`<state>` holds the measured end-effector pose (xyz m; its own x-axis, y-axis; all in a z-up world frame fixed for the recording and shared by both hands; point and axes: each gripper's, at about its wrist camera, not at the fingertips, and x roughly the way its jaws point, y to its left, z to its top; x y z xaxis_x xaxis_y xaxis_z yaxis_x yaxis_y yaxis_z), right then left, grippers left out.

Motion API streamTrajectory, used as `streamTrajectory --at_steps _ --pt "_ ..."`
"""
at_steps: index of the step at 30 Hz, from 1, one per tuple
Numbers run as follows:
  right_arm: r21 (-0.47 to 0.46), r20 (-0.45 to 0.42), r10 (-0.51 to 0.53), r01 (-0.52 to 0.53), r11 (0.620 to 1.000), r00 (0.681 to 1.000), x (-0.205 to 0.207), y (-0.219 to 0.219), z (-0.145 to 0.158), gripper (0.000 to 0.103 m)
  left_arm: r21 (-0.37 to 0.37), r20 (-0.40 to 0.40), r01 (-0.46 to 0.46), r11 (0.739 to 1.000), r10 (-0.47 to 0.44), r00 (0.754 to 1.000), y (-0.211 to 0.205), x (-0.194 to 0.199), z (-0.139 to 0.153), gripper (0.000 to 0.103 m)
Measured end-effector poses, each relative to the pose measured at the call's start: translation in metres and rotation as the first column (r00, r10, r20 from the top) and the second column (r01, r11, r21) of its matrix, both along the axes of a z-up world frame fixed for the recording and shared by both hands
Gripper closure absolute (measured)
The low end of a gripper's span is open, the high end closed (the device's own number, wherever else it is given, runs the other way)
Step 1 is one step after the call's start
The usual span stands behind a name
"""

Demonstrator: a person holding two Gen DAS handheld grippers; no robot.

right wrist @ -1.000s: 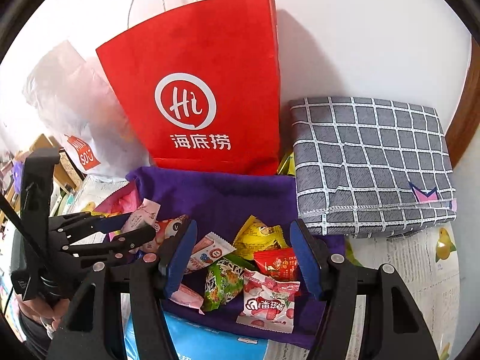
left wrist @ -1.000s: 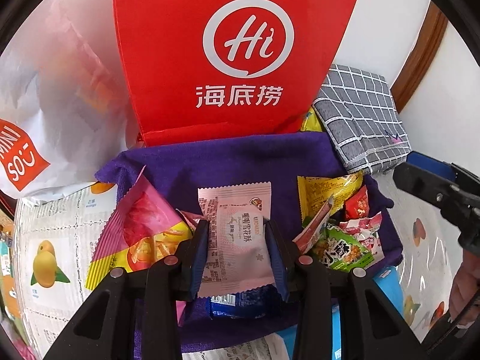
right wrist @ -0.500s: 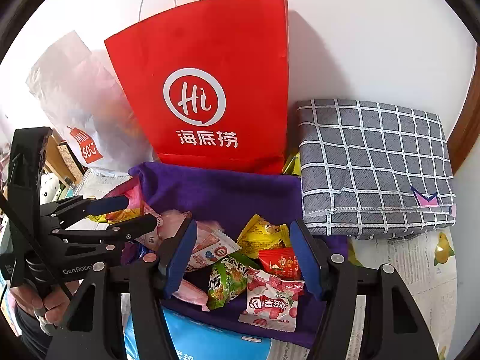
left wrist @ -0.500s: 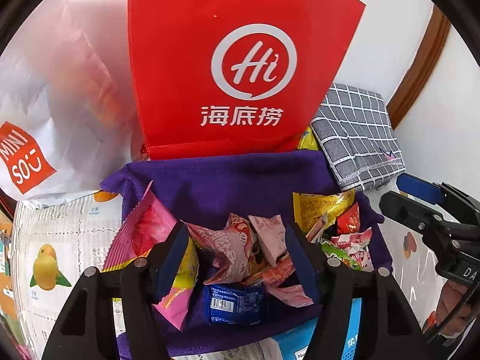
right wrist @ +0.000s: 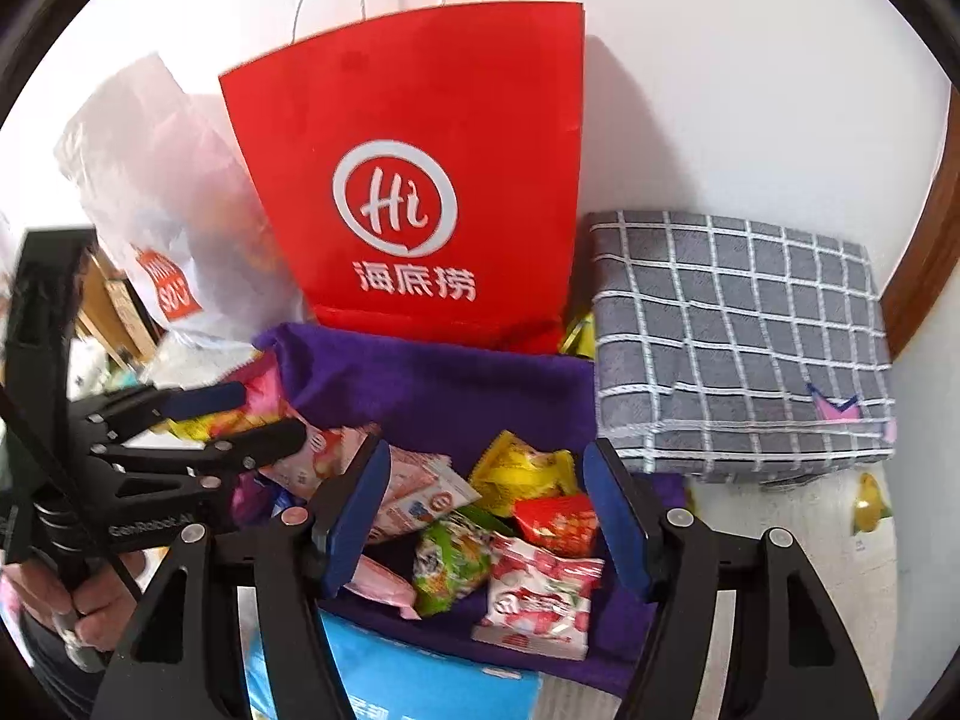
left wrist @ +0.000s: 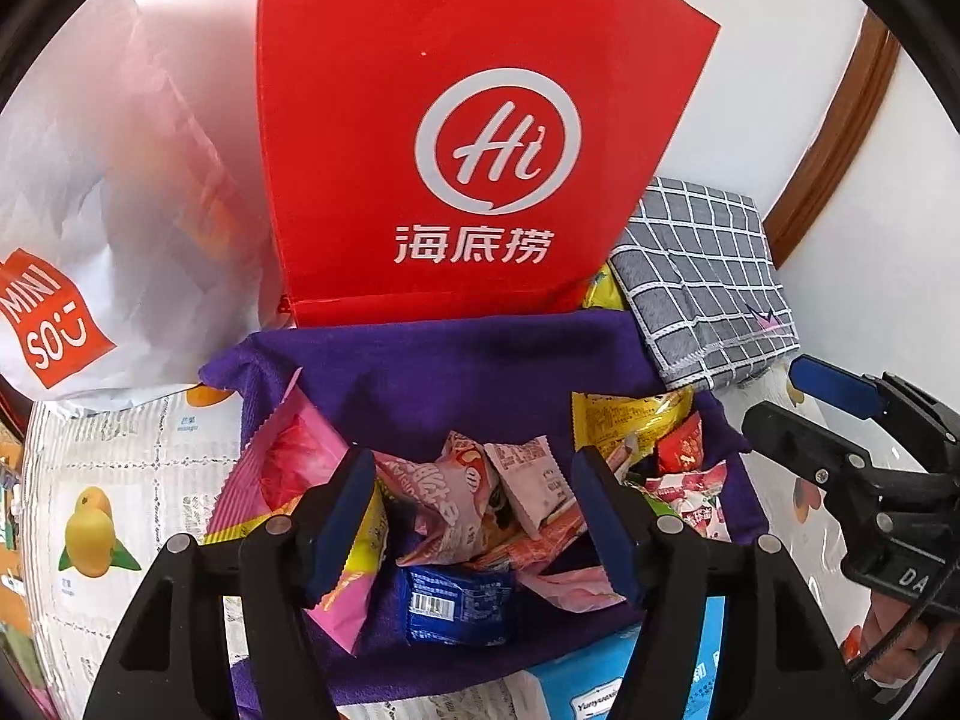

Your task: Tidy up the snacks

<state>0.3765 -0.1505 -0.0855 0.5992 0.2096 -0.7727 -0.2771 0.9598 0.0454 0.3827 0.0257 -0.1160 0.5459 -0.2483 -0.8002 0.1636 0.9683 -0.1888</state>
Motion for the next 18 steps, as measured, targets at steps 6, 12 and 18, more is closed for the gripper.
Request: streamTrajectory --at_steps 6,12,18 --pt "-0.009 0.018 -0.004 0.004 1.0 1.0 -0.01 0.001 0.008 0.032 -0.004 0.01 0.02 1.0 -0.02 1.0 -0.007 -0.005 0.006 0.037" --pt "-0.013 -0.033 -0.037 0.037 0.999 0.999 -0.027 -0.003 0.009 0.032 0.026 0.018 0.023 0.999 -0.023 1.0 -0.015 -0.013 0.016 0.037" --pt "0.036 -0.044 -0.095 0.097 0.995 0.994 -0.074 -0.018 0.029 0.033 0.046 0.032 0.04 0.998 -0.041 0.999 -0.024 -0.033 0.038 0.037"
